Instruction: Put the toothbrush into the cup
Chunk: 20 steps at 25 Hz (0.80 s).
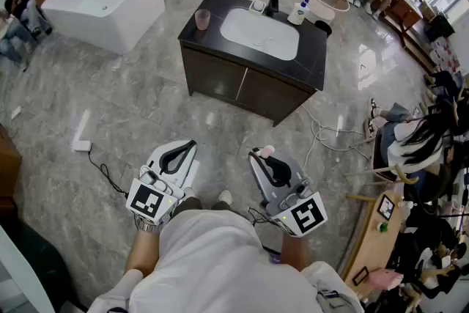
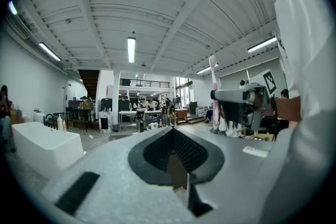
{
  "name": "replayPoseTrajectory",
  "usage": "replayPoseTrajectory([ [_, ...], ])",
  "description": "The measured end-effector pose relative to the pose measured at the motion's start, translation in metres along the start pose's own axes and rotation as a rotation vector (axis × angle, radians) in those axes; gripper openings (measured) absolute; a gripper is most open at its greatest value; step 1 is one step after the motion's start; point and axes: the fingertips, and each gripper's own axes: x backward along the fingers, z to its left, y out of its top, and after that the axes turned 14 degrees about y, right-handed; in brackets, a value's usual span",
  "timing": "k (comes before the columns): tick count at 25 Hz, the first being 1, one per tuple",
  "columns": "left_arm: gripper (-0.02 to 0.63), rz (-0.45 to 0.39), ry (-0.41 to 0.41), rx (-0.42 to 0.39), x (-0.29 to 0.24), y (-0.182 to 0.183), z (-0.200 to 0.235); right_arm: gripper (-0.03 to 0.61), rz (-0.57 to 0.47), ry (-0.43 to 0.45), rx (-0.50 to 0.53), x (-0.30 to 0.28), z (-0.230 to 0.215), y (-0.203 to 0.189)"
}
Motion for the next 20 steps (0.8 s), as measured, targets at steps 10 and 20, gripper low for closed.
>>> replayPoseTrajectory([
  [10,0.002,-0.038,0.009,0.027,-0.002,0.01,0.002,0.041,-0.007,0.028,0.006,-0.019,0.004,0.002],
  [20,0.002,0.011,0.012,0.032,-0.002,-0.005,-0.001,0.043,-0.001,0.032,-0.023,-0.018,0.003,-0.006],
])
